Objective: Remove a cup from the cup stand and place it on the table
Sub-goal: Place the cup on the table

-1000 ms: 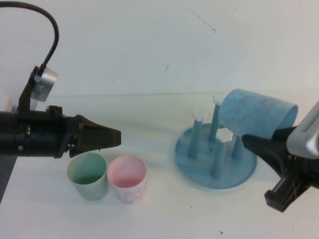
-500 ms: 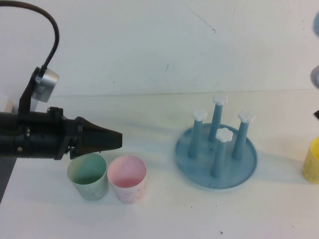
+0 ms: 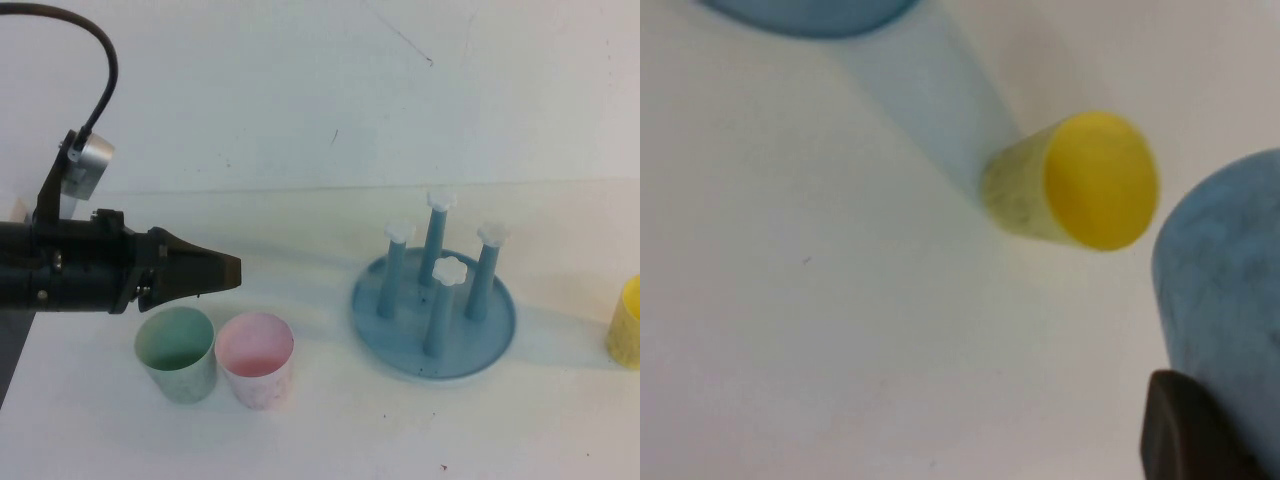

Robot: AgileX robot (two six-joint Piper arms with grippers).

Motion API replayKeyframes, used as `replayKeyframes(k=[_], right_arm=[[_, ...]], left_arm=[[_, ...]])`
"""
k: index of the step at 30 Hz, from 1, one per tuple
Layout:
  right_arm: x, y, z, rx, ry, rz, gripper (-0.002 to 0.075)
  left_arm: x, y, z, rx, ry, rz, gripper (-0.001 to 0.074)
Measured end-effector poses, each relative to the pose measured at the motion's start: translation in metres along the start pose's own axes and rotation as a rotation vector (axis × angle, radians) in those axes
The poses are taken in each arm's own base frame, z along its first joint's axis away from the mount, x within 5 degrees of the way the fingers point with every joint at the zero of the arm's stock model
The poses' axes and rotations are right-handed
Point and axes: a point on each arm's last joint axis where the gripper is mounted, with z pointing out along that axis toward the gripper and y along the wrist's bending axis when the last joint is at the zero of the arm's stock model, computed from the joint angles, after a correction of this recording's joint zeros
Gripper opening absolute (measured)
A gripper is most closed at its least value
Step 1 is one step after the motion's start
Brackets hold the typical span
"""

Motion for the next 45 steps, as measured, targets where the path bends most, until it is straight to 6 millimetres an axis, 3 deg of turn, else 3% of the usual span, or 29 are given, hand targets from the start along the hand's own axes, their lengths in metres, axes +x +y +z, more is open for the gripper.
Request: replayKeyframes(k=[5,9,14,20,23,29,34,40,45], right_arm=[[-0.009,0.008,-0.01,-0.157,0.018,-0.051,0.0025],[-0.019,0.023,-0.002,-0.3,0.034,-0.101,0.0025],[-0.039,0.049,0.033,-0.451,0.145,-0.195,0.0025],[-0.051,0.065,0.087,-0.494,0.309,-0.257,0.0024],[-0.051,0.061,0.112,-0.508,0.376,-0.243,0.0024],[-0.039,0.032,0.15,-0.516,0.472,-0.147,0.0024],[-0.031,0.018,0.161,-0.518,0.502,-0.102,0.0024],[-0.033,0.019,0.168,-0.517,0.485,-0.1,0.0034],[-0.036,0.02,0.177,-0.507,0.46,-0.097,0.0118]], left_arm=[[0.0,0.0,0.0,0.0,0.0,0.006,-0.0001],[0.001,-0.002,0.0,0.017,0.012,0.006,-0.0001],[0.003,-0.004,0.0,0.041,0.03,0.006,-0.0001],[0.003,-0.004,0.0,0.041,0.03,0.006,-0.0001],[0.003,-0.004,0.0,0.04,0.031,0.007,-0.0001],[0.003,-0.003,0.0,0.038,0.034,0.008,-0.0001],[0.003,-0.003,0.0,0.037,0.035,0.009,-0.0001],[0.005,-0.001,0.0,0.014,0.054,0.024,-0.0001],[0.005,-0.001,0.0,0.009,0.055,0.026,-0.0001]])
